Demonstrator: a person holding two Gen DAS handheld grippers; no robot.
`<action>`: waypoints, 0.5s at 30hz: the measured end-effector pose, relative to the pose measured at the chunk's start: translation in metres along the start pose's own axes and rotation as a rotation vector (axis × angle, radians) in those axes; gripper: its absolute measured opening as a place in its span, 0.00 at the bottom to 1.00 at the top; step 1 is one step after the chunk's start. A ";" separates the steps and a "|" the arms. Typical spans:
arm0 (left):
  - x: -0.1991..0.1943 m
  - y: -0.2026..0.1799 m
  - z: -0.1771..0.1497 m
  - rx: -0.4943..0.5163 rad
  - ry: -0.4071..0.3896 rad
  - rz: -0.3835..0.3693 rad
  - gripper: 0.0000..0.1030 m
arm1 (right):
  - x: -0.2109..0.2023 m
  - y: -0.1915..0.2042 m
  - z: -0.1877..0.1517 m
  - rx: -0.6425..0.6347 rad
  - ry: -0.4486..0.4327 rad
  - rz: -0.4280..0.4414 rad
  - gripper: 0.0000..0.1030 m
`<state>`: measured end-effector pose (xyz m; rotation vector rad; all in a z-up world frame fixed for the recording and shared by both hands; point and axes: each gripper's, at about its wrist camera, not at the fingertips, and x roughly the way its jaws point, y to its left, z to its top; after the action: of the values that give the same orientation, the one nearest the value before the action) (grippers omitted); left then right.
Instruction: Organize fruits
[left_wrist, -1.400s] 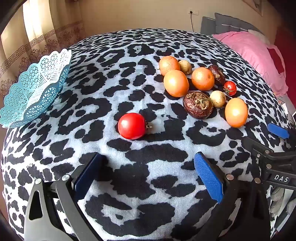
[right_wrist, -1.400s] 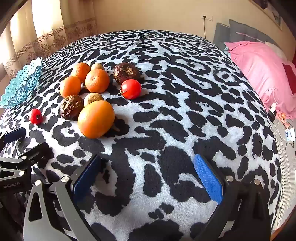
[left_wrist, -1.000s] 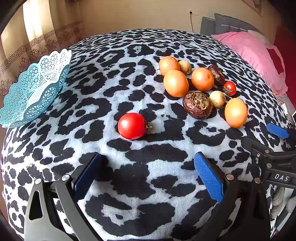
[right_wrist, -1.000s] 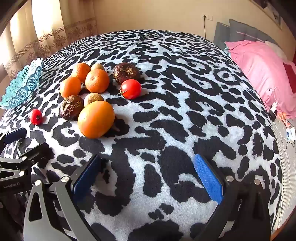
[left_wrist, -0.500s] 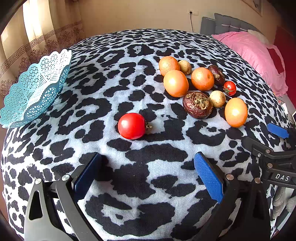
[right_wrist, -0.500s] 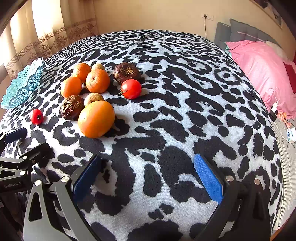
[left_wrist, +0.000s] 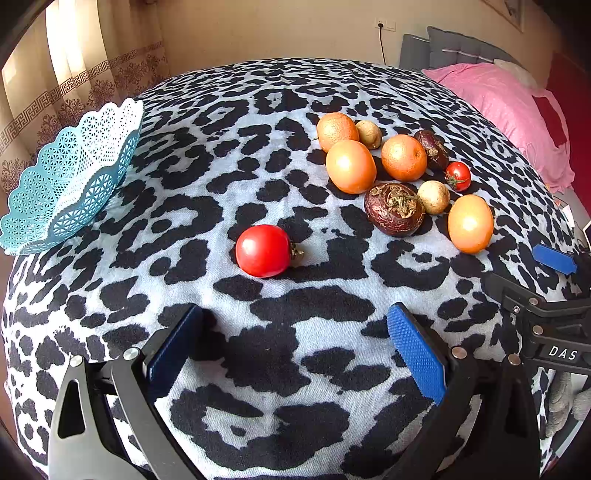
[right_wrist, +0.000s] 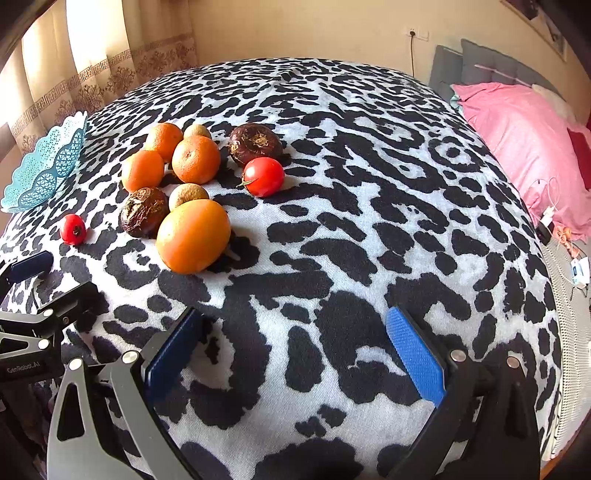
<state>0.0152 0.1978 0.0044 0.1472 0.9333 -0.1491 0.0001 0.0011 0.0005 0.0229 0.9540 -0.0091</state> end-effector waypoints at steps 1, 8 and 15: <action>-0.001 0.000 0.000 0.000 0.000 0.000 0.98 | 0.000 0.000 0.000 0.000 0.000 0.000 0.95; -0.002 0.000 0.000 0.000 0.000 0.000 0.98 | -0.009 -0.002 -0.001 0.017 -0.025 0.024 0.95; -0.004 0.001 0.000 0.003 -0.001 0.001 0.98 | -0.025 0.000 -0.001 0.029 -0.084 0.048 0.95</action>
<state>0.0133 0.1989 0.0081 0.1503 0.9325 -0.1496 -0.0153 0.0009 0.0204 0.0717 0.8690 0.0202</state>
